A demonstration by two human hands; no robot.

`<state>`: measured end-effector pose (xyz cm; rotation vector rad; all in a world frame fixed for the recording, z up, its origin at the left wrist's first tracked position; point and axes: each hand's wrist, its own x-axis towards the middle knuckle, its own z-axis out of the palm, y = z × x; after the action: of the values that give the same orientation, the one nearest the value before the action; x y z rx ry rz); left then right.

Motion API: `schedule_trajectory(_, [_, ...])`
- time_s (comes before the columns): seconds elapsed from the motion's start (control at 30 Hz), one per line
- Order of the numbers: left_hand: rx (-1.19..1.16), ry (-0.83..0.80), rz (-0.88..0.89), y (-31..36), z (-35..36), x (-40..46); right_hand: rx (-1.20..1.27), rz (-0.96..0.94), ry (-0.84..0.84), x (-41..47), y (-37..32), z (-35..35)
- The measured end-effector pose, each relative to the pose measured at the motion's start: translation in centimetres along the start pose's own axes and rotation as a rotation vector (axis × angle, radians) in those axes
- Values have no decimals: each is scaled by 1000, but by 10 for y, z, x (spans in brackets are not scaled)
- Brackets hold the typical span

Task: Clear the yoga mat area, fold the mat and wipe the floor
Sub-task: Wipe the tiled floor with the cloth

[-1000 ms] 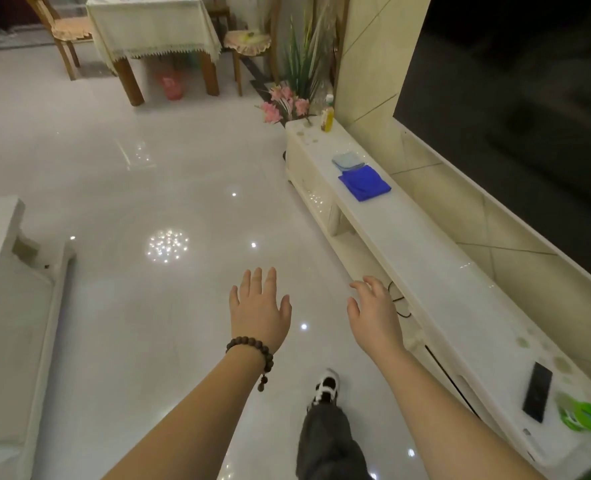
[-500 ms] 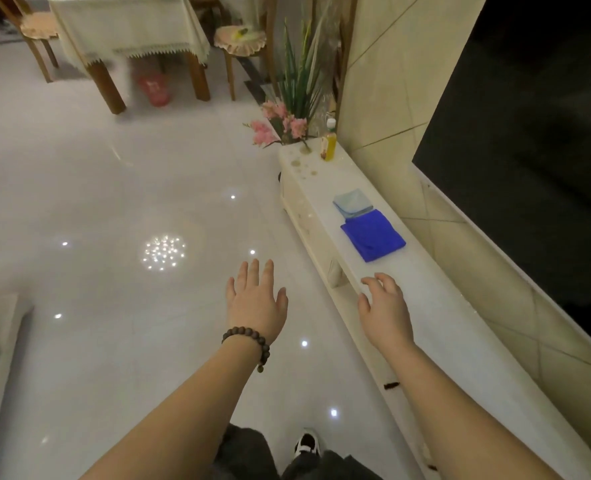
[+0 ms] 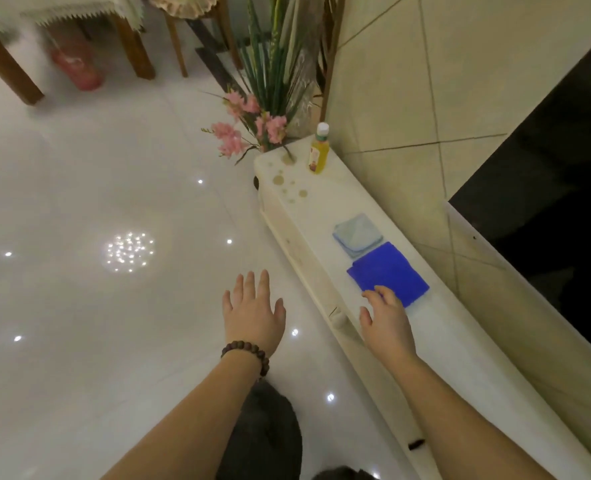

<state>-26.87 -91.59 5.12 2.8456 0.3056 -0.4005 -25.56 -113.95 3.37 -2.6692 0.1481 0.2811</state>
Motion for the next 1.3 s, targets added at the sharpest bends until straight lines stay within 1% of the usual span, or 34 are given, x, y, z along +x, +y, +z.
schedule_trajectory(0.17, [46, -69, 84, -5, -8, 100, -21, 70, -4, 80, -16, 23])
schedule_trajectory(0.33, [43, -158, 146, 11, 21, 177, -29, 143, -46, 155, 2, 62])
schedule_trajectory(0.5, [29, -236, 131, 30, 90, 251, -75, 147, -56, 257, 46, 117])
schedule_trajectory(0.67, [-28, -244, 71, 38, 159, 306, -242, 85, -58, 344, 93, 164])
schedule_trajectory(0.73, [-64, -241, 62, 37, 179, 320, -250, 68, -85, 373, 107, 176])
schedule_trajectory(0.83, [-83, -250, 74, 32, 200, 332, -301, 116, -171, 403, 126, 192])
schedule_trajectory(0.9, [-75, -257, 68, 25, 207, 337, -339, 145, -160, 410, 134, 202])
schedule_trajectory(0.97, [-70, -261, 45, 17, 209, 338, -346, 153, -101, 411, 136, 208])
schedule_trajectory(1.13, [-64, -287, -8, 4, 192, 333, -313, 150, 94, 418, 126, 208])
schedule_trajectory(1.23, [-50, -269, -52, -9, 167, 330, -281, 193, 16, 423, 112, 193])
schedule_trajectory(1.3, [-45, -239, -98, -22, 143, 329, -217, 129, -22, 420, 95, 181])
